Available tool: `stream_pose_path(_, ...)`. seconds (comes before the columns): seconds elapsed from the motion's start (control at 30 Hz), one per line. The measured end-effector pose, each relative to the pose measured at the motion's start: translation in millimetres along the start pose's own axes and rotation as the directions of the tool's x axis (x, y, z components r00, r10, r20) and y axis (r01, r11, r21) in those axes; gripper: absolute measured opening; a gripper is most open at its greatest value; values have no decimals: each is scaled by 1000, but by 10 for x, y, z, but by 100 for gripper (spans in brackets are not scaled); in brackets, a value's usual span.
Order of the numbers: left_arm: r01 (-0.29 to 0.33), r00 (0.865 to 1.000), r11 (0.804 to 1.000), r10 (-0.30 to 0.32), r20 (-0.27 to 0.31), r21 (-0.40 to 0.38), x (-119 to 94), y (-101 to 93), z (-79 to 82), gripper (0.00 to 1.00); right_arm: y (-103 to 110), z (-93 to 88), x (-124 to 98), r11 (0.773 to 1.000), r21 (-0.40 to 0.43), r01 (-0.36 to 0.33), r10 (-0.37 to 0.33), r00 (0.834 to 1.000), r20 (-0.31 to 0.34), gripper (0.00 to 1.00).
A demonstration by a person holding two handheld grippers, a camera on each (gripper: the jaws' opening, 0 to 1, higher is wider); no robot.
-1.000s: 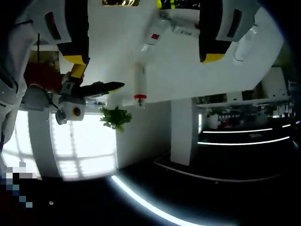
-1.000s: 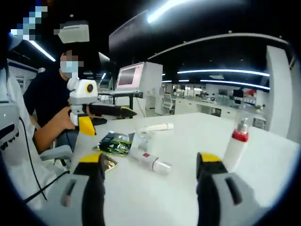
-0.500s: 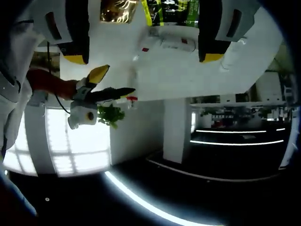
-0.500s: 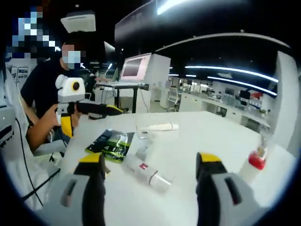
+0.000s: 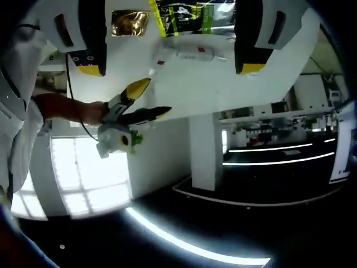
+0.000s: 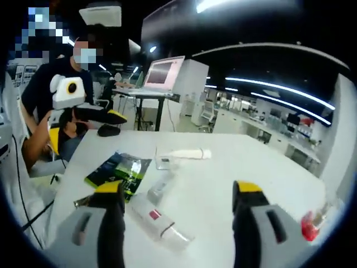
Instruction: Arrange the skincare products in the storage area until every visible bottle or jar stands upright without overlapping.
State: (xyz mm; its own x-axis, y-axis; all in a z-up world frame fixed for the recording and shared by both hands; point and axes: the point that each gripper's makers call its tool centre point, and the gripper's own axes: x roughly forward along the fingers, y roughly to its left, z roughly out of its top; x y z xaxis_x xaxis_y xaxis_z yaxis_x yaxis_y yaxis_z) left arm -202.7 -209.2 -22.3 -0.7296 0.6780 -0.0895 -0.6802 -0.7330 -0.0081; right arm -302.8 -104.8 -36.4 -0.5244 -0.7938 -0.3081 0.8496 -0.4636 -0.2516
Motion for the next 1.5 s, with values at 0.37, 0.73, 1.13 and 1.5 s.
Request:
stream_pose_path(0.37, -34, 996, 999, 33, -79, -6, -135, 121, -243, 99, -85, 25, 248, 997, -76, -20, 16, 998, -57, 77)
stream_pose_path(0.73, -49, 996, 999, 48, -80, -20, -245, 201, -244, 99, -205, 31, 540, 985, -153, -73, 51, 989, -141, 77)
stream_pose_path(1.13, -58, 995, 998, 55, -81, -35, -408, 347, -300, 97, -360, 109, 935, 947, -261, -189, 115, 955, -275, 80)
stream_pose_path(1.5, -64, 996, 997, 61, -57, -50, -505, 398, -263, 99, -541, 25, 1204, 900, -324, -291, 133, 893, -431, 80)
